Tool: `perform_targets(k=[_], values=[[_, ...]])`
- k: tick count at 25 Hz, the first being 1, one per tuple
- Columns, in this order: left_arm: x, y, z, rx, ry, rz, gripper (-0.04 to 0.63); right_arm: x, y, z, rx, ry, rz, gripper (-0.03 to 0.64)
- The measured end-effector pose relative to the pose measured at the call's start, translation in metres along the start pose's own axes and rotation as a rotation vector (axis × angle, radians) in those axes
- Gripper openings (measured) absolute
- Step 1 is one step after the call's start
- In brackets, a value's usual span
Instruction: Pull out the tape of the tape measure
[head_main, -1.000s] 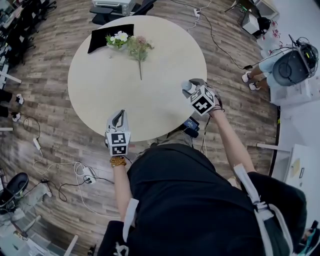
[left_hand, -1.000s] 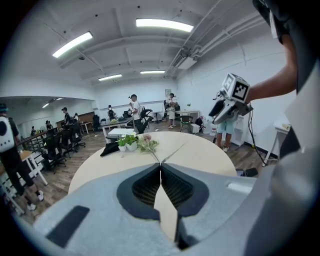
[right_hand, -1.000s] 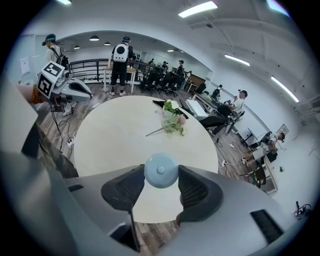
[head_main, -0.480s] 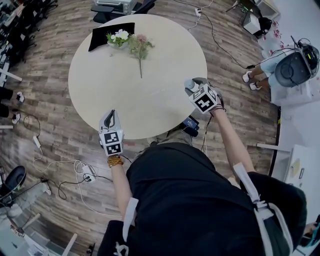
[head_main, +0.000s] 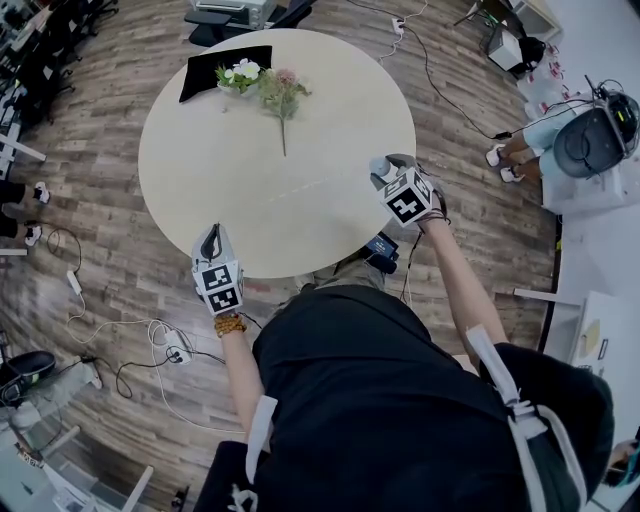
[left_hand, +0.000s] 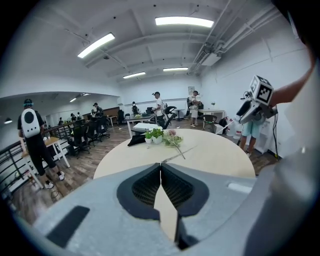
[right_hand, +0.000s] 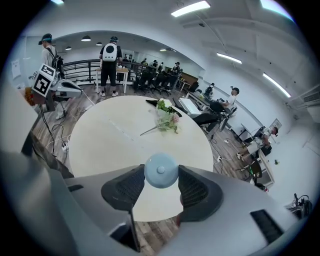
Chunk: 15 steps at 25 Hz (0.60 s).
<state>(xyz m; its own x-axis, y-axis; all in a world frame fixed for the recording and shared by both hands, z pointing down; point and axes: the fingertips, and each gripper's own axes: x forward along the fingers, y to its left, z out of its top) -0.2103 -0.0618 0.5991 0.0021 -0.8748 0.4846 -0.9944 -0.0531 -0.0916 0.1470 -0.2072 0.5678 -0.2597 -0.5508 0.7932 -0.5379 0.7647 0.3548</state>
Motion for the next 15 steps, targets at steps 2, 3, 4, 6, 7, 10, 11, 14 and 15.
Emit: perform_targets(k=[2, 3, 4, 6, 7, 10, 11, 14, 15], values=[[-0.001, 0.008, -0.002, -0.034, 0.001, 0.022, 0.015, 0.000, -0.003, -0.003, 0.002, 0.006, -0.010, 0.213], [-0.002, 0.011, -0.002, -0.047, 0.000, 0.034, 0.015, -0.001, -0.005, -0.005, 0.004, 0.009, -0.016, 0.213], [-0.002, 0.014, -0.003, -0.056, 0.000, 0.044, 0.015, -0.001, -0.006, -0.006, 0.007, 0.011, -0.021, 0.213], [-0.003, 0.018, -0.007, -0.066, 0.004, 0.056, 0.017, -0.001, -0.005, -0.007, 0.010, 0.011, -0.023, 0.213], [-0.002, 0.019, -0.009, -0.070, 0.008, 0.060, 0.017, -0.001, -0.004, -0.007, 0.010, 0.010, -0.022, 0.213], [0.001, 0.021, -0.011, -0.088, 0.010, 0.068, 0.017, 0.001, 0.000, -0.003, 0.009, 0.004, -0.016, 0.213], [0.001, 0.023, -0.011, -0.094, 0.011, 0.069, 0.017, 0.002, 0.001, -0.002, 0.007, 0.002, -0.013, 0.213], [0.000, 0.028, -0.011, -0.113, 0.011, 0.073, 0.017, 0.002, 0.002, 0.000, 0.001, 0.004, -0.007, 0.213], [0.000, 0.028, -0.011, -0.117, 0.011, 0.073, 0.018, 0.002, 0.002, 0.000, -0.001, 0.006, -0.005, 0.213]])
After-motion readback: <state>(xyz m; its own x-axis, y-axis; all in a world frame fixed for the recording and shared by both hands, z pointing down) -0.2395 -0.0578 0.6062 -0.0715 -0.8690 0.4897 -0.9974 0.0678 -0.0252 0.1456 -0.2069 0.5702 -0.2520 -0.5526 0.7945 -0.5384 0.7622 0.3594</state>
